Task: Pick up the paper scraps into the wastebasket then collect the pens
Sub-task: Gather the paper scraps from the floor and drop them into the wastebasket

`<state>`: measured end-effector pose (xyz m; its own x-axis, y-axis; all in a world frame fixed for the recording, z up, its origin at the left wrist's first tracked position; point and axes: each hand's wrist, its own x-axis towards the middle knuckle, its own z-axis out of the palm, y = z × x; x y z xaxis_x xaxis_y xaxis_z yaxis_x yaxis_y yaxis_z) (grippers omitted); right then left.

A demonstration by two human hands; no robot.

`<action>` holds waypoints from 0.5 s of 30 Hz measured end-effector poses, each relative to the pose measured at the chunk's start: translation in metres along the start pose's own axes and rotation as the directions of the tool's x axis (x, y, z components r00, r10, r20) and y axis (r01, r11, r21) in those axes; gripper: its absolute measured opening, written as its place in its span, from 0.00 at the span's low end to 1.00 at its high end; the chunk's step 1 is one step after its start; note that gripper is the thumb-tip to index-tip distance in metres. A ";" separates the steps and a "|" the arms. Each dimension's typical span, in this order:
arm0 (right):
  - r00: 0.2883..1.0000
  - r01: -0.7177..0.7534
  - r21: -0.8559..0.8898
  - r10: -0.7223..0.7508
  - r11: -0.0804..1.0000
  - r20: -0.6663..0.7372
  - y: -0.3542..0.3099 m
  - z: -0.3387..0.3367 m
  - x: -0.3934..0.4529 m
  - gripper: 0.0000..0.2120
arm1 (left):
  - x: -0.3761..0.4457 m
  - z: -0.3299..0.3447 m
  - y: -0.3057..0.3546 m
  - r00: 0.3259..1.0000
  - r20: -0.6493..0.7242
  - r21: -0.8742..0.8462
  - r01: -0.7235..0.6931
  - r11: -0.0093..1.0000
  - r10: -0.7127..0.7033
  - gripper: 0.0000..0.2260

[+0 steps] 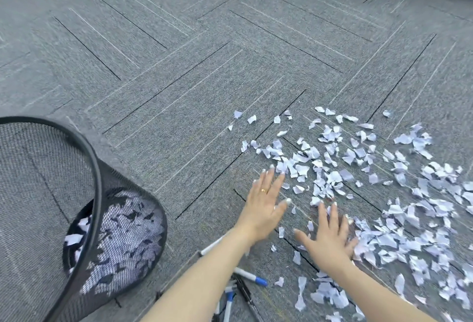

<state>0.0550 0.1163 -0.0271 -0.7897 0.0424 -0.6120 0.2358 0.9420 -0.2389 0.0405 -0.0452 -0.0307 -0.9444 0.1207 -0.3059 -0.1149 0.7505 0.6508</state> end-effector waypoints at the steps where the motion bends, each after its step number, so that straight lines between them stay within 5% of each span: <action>1: 1.000 0.001 -0.002 -0.001 1.000 0.029 0.000 0.000 0.001 0.45 | 0.015 -0.008 -0.003 0.998 -0.064 -0.012 0.027 1.000 -0.028 0.27; 5: 0.993 -0.006 -0.061 0.013 0.998 0.121 0.001 0.002 0.004 0.50 | 0.077 -0.062 -0.027 0.945 -0.242 -0.011 0.226 0.974 -0.222 0.27; 15: 0.951 0.040 -0.055 -0.021 0.998 0.310 -0.001 -0.007 0.007 0.56 | 0.165 -0.086 -0.051 0.941 -0.196 0.162 0.310 0.937 -0.277 0.24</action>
<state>0.0455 0.1179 -0.0256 -0.5801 -0.0826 -0.8104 0.1724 0.9599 -0.2212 -0.1361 -0.1198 -0.0547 -0.9169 -0.2219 -0.3317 -0.3502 0.8459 0.4023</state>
